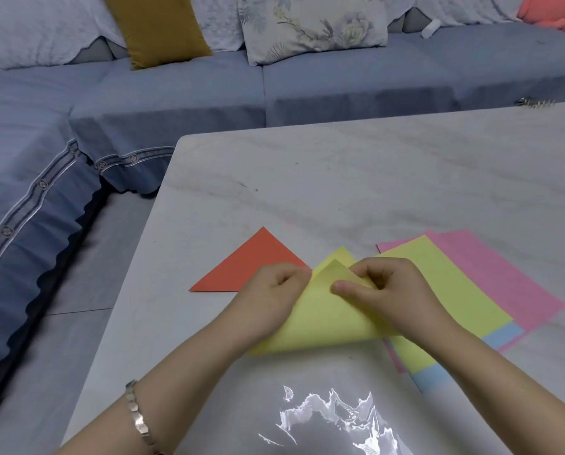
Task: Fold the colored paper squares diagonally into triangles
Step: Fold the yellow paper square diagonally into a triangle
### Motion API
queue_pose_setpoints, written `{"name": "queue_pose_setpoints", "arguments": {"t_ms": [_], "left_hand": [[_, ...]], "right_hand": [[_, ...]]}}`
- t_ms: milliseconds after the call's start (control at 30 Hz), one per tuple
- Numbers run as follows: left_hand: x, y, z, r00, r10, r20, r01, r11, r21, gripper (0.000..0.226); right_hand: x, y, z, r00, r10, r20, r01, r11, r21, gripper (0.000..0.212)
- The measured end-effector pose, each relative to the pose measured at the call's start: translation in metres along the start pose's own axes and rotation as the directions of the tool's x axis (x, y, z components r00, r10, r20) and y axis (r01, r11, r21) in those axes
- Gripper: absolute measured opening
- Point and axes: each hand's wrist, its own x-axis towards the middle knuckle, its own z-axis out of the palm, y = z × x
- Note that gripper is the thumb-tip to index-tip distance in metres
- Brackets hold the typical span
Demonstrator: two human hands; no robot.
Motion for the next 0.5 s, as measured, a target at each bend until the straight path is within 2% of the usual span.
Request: {"name": "queue_pose_setpoints", "arguments": {"t_ms": [67,100,167,233,367,500], "left_hand": [[-0.002,0.003,0.004,0.997,0.042,-0.062,-0.044,0.998,-0.035,0.008],[-0.003,0.003,0.005,0.993,0.073,-0.094,-0.074,0.997,-0.010,0.009],[-0.004,0.002,0.009,0.979,0.152,-0.134,-0.146,0.988,0.057,0.028],[-0.005,0.002,0.010,0.968,0.187,-0.170,-0.175,0.981,0.079,0.033],[-0.008,0.003,0.009,0.959,0.176,-0.222,-0.176,0.984,0.023,0.031],[-0.014,0.006,0.009,0.958,0.165,-0.236,-0.170,0.986,0.000,0.030]], "right_hand": [[-0.003,-0.001,0.002,1.000,0.018,-0.025,-0.016,0.998,0.063,0.017],[-0.005,-0.001,0.003,0.999,0.024,-0.033,-0.021,0.996,0.082,0.016],[-0.007,-0.003,0.005,0.998,0.026,-0.063,-0.018,0.993,0.118,0.019],[-0.008,-0.004,0.005,0.991,0.037,-0.131,-0.013,0.984,0.176,0.024],[-0.011,-0.008,0.000,0.972,0.122,-0.199,-0.068,0.963,0.261,0.029],[-0.015,-0.014,-0.001,0.972,0.089,-0.215,-0.029,0.963,0.267,0.023]]}}
